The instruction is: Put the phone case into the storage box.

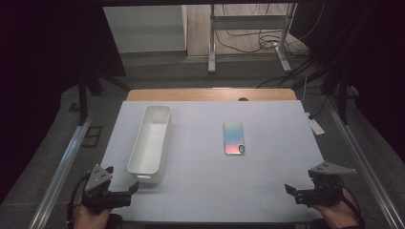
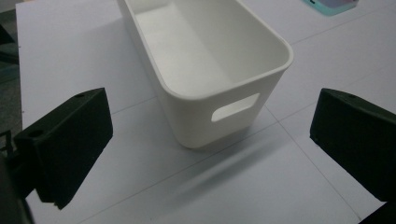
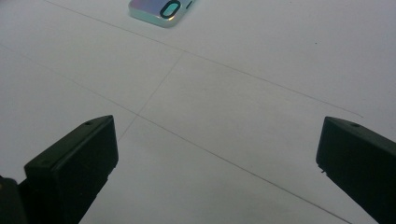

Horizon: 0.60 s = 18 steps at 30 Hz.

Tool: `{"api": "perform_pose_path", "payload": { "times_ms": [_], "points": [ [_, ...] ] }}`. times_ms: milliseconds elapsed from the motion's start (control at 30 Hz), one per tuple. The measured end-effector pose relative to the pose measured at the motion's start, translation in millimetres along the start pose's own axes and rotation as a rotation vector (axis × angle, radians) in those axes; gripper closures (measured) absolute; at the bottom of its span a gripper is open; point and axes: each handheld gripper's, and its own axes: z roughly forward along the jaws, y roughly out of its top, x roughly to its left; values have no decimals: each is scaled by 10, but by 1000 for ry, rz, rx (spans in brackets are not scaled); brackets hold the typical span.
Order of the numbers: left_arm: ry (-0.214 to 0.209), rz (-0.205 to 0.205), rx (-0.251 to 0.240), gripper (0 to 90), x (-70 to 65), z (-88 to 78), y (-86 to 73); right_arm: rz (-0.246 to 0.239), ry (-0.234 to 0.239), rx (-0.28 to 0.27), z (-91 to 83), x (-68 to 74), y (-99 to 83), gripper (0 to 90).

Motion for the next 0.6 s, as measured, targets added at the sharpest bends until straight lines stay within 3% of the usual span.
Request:
{"api": "perform_pose_path", "payload": {
  "times_ms": [600],
  "points": [
    [-6,35,8,6,-26,4,-4,-13,18,29,41,7,20,0]
  ]
}}
